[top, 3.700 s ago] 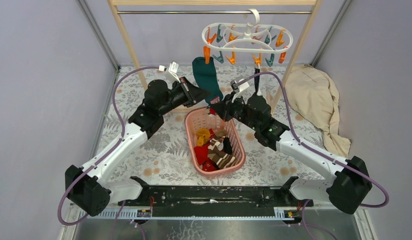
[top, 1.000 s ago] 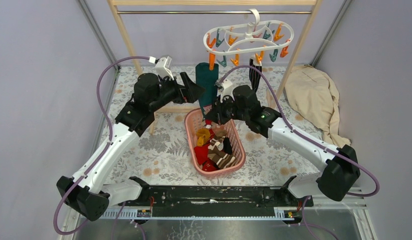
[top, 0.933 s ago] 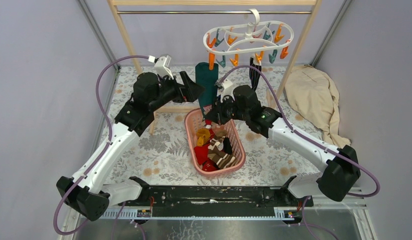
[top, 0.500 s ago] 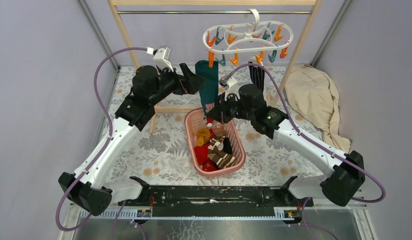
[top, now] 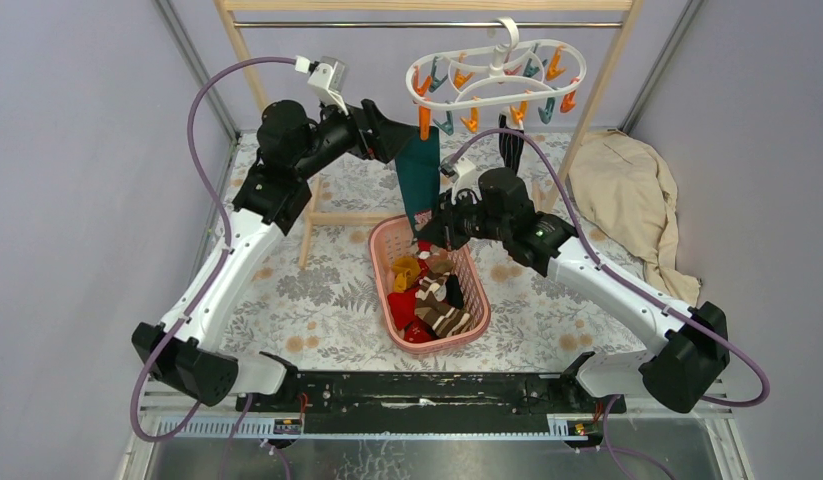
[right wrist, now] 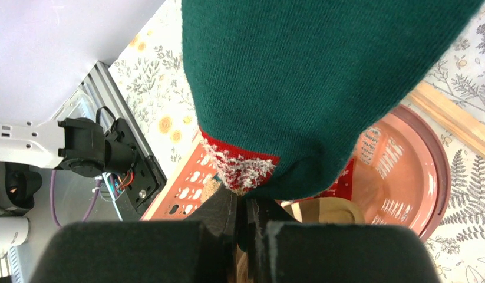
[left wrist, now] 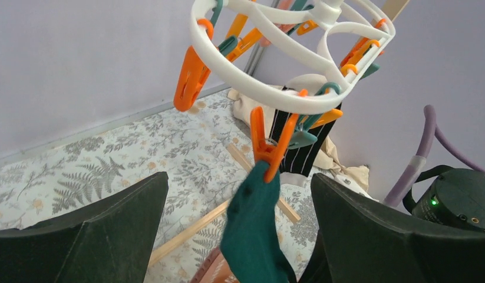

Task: Remove the socks clipped to the hanger
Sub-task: Remove the sock from the hanger.

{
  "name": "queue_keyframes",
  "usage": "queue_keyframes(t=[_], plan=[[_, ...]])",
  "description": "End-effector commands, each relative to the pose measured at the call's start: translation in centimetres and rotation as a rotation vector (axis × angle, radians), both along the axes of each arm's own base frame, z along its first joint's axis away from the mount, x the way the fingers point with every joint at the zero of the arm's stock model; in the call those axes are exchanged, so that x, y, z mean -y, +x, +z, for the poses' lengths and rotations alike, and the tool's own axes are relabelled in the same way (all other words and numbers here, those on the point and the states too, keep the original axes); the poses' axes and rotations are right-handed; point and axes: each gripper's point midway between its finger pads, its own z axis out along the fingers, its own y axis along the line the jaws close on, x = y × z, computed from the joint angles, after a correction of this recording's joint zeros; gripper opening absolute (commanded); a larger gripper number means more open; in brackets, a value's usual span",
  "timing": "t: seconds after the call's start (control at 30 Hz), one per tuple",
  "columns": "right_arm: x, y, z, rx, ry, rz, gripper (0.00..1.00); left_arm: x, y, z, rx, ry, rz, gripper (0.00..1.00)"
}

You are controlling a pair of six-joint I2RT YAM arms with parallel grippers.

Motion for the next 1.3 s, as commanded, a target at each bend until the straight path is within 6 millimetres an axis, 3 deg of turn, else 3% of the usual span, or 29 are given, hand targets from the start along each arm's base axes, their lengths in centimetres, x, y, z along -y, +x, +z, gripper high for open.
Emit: queue_keyframes(t=[0.0,0.33,0.77,1.27], plan=[[0.2,-0.8,3.5,0.060,0.046,0.048,0.00,0.5,0.3,2.8,0.153,-0.023,-0.108,0.99],[0.5,-1.4,3.3,0.050,0.035,0.069,0.00,1.9,0.7,3.8,0.196,-0.085,-0.266,0.91],[0.4,-1.4,3.0,0.047,0.035,0.077,0.00,3.1,1.6,3.9,0.182,-0.112,-0.287,0.85],[0.4,-1.4,2.8,0.043,0.039,0.078,0.00,4.5,1.7,3.1,0.156,-0.042,-0.282,0.71]])
